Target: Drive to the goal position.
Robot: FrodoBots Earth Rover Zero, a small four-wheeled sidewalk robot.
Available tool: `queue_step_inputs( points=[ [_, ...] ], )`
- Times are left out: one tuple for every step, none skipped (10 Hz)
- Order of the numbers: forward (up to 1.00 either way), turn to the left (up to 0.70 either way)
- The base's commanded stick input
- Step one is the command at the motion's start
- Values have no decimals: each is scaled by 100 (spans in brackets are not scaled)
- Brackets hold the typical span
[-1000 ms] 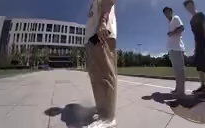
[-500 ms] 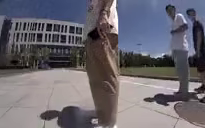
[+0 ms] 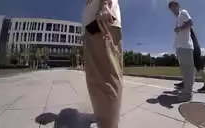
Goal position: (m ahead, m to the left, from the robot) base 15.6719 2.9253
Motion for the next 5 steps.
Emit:
queue_step_inputs(
  points=[
    [26,0],
    [25,0],
    [25,0],
    [25,0],
    [25,0]
  ],
)
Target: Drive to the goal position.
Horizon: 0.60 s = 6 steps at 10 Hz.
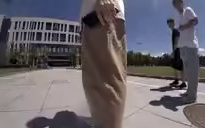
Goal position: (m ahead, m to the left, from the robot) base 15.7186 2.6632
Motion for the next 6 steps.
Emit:
queue_step_inputs(
  points=[
    [25,0],
    [25,0],
    [25,0],
    [25,0],
    [26,0],
    [26,0]
  ],
)
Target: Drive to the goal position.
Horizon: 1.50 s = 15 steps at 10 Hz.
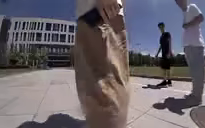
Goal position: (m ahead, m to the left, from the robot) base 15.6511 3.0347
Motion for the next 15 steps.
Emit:
queue_step_inputs(
  points=[
    [25,0],
    [25,0],
    [25,0],
    [26,0],
    [26,0],
    [25,0],
    [25,0],
    [25,0],
    [25,0],
    [25,0],
    [25,0],
    [25,0],
    [25,0],
    [25,0],
    [25,0]
  ],
)
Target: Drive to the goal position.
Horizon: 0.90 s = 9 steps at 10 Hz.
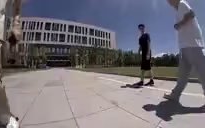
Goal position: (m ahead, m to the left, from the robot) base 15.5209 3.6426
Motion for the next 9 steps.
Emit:
queue_step_inputs(
  points=[
    [25,0],
    [25,0],
    [25,0],
    [25,0],
    [25,0],
    [26,0],
    [25,0],
    [25,0],
    [25,0]
  ],
)
